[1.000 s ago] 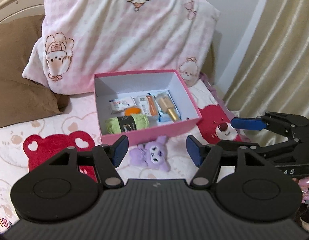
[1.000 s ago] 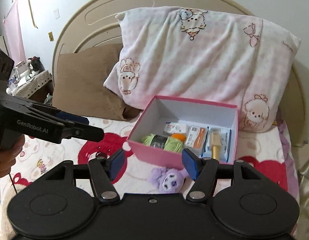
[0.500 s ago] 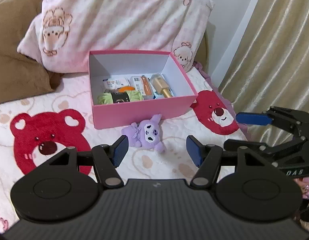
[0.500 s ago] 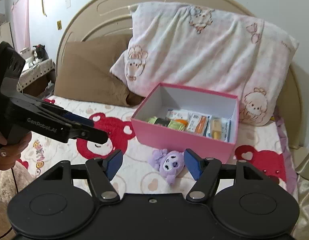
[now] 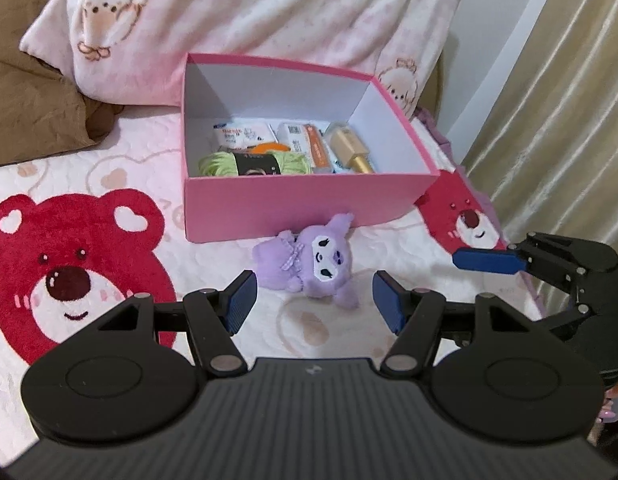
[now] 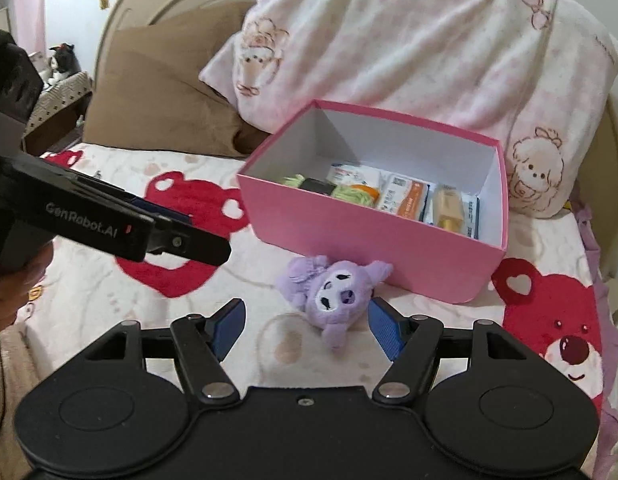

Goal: Organize objects
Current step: 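Withdraw the left tool and move toward the purple plush doll, then grasp the purple plush doll with the left gripper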

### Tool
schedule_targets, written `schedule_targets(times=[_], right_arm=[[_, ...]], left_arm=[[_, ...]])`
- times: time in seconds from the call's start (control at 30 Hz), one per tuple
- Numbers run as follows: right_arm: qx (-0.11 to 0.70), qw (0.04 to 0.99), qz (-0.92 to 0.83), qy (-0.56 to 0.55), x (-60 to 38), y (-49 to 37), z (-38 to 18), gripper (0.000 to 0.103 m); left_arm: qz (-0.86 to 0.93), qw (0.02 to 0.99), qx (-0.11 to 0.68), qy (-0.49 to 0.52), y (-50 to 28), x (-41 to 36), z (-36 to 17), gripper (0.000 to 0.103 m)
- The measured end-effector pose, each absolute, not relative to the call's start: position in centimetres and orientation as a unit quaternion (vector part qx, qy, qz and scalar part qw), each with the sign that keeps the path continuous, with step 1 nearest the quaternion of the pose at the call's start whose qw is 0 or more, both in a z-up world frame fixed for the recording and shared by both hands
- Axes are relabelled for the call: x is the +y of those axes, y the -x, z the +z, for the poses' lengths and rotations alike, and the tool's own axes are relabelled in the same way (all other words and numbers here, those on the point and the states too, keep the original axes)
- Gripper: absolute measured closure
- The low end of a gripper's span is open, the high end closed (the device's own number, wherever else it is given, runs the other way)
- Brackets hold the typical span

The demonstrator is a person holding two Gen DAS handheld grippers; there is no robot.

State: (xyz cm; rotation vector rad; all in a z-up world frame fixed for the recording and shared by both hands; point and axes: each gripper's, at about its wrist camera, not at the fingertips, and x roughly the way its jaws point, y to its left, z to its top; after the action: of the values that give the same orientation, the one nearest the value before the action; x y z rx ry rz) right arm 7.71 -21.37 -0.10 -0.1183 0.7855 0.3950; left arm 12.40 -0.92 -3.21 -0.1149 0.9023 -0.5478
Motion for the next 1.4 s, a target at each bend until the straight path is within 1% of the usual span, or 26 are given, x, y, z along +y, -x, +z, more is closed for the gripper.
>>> schedule_targets(times=[0.13, 0.3, 0.57, 0.67, 0.7, 0.8, 0.93, 1.03, 1.17, 1.3, 1.4], right_arm=[[0.393, 0.897, 0.190, 0.067, -21.3, -9.1, -1.4, 0.030], [0.407, 0.889, 0.196, 0.074, -21.1, -10.6, -2.8, 0.028], [0.420, 0.885, 0.181, 0.082, -20.3, -12.4, -5.4, 0.027], [0.417, 0.888, 0.177, 0.080, -20.3, -12.9, -6.2, 0.019], [0.414, 0.890, 0.176, 0.082, -20.2, -13.1, -6.5, 0.018], [0.406, 0.894, 0.169, 0.086, -19.8, -13.8, -7.7, 0.018], [0.403, 0.902, 0.147, 0.059, -20.0, -14.0, -9.8, 0.018], [0.400, 0.902, 0.144, 0.071, -19.7, -14.0, -10.9, 0.018], [0.381, 0.910, 0.141, 0.084, -19.3, -14.2, -11.6, 0.018], [0.389, 0.907, 0.152, 0.059, -19.4, -14.6, -11.9, 0.018], [0.382, 0.908, 0.160, 0.060, -19.2, -14.4, -11.7, 0.018]], left_arm=[[-0.254, 0.858, 0.445, 0.048, -13.8, -2.4, -4.3, 0.040], [-0.243, 0.857, 0.448, 0.068, -15.5, -3.5, -6.2, 0.040], [-0.237, 0.854, 0.457, 0.074, -16.2, -4.0, -9.7, 0.040], [-0.239, 0.857, 0.450, 0.084, -16.7, -3.7, -10.5, 0.040], [-0.238, 0.857, 0.448, 0.088, -16.9, -3.6, -10.7, 0.040], [-0.235, 0.863, 0.438, 0.092, -17.3, -3.4, -11.6, 0.040], [-0.234, 0.861, 0.441, 0.093, -17.8, -3.7, -12.8, 0.040], [-0.236, 0.857, 0.446, 0.105, -18.3, -4.0, -13.5, 0.040], [-0.243, 0.858, 0.437, 0.116, -18.6, -4.2, -13.9, 0.040], [-0.248, 0.860, 0.425, 0.137, -19.1, -3.7, -14.4, 0.040], [-0.240, 0.853, 0.438, 0.153, -19.8, -3.3, -15.0, 0.040]])
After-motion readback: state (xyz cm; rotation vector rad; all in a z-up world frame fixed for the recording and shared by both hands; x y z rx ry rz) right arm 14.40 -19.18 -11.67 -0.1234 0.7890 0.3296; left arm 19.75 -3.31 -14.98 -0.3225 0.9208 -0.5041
